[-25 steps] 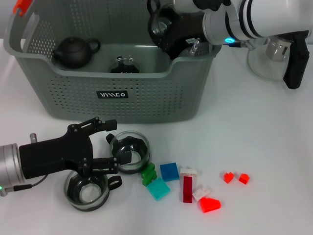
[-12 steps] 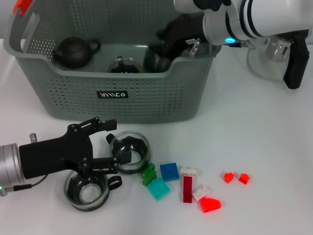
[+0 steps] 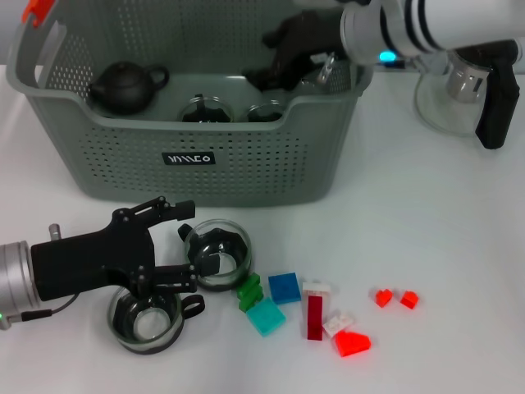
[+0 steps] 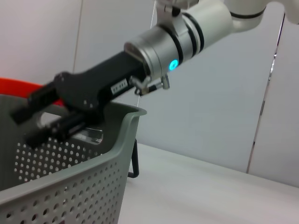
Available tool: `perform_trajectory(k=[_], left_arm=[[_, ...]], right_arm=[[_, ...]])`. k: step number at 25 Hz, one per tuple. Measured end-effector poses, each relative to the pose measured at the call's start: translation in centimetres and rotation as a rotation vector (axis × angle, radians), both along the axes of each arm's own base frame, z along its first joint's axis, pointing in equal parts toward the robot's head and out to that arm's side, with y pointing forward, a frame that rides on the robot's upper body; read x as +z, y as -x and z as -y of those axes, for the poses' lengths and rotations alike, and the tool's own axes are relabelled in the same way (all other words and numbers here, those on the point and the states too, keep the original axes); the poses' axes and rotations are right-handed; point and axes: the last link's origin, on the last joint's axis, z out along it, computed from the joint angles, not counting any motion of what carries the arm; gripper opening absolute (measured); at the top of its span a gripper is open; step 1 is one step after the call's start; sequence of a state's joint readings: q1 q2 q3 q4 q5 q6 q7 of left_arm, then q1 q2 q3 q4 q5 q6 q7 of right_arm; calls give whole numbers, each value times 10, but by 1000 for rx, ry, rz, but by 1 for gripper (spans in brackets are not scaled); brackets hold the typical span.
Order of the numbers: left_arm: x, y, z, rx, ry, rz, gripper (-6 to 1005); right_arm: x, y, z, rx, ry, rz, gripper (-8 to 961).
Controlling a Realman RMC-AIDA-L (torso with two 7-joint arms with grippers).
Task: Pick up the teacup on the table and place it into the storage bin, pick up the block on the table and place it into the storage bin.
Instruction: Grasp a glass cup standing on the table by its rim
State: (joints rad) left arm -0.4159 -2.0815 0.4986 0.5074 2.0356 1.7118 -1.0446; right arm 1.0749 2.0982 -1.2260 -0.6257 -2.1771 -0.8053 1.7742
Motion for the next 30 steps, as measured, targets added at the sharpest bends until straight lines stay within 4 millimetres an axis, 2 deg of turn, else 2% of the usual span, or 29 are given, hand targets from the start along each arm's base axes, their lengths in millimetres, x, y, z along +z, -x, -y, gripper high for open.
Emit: perform_trajectory(k=[2,9,15,20,24,30], left_arm=[[0,0,0,0,-1,-1,935],[3,1,-1,-3,-2,-5,935],[7,2,-1,-6,1,-6,935],[11,1,-1,-19,3,-5,934],[14,1,0,-33,4,-7,934],[23,0,2,-56,8,8,934]], right_arm=[[9,7,-1,16,-17,-24,641],[49,33,10,80,-53,-127,636],[73,31,46,145,24,-287,633],[82,6,84,225,125,-382,630],[84,-24,112,267,199,-447,629],[76,-62,143,197,362,-467,628]])
